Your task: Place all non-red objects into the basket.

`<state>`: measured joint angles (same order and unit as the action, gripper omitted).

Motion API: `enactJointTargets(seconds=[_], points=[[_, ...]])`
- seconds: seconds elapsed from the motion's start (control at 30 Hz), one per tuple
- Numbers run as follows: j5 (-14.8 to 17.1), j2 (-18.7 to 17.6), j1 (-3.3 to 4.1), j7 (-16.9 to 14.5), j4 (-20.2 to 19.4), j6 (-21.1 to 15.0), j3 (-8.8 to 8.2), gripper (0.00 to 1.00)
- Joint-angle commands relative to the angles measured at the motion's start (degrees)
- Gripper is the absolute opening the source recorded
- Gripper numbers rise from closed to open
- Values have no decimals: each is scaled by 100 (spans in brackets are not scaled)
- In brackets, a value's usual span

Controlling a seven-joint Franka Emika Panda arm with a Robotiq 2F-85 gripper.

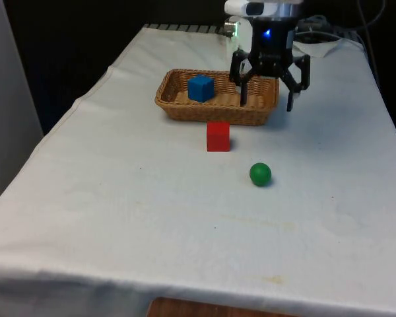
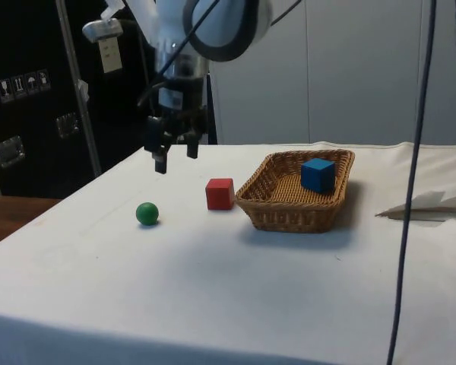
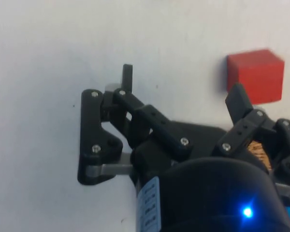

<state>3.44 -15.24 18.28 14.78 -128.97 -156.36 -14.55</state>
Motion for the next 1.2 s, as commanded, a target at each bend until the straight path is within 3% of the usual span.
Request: enactJointTargets(seconds=[0.0, 0.1, 0.13, 0.17, 0.43, 0.47, 0.5, 0.73, 0.77, 0.8, 1.0, 1.03, 1.07, 1.17], points=[[103, -74, -63, -103, 92, 34, 46, 100], [223, -258, -103, -252, 298, 46, 29, 100], [57, -223, -23, -97, 223, 0, -57, 100], [264, -321, -103, -281, 367, 52, 23, 100], [567, -865, -138, -458, 968, 92, 23, 100], [464, -877, -46, -372, 945, 29, -97, 100], [619, -934, -143, -487, 1049, 97, 29, 100], [1003, -1438, -149, -705, 1581, 160, 29, 100], [882, -1392, -52, -602, 1507, 120, -97, 100], [1031, -1490, -149, -722, 1633, 166, 17, 100], [1175, -1811, -155, -837, 1885, 172, 11, 100], [1089, -1793, -69, -751, 1856, 149, -97, 100], [1192, -1839, -155, -848, 1902, 172, 17, 100], [1175, -1931, -126, -831, 1925, 155, 6, 100]])
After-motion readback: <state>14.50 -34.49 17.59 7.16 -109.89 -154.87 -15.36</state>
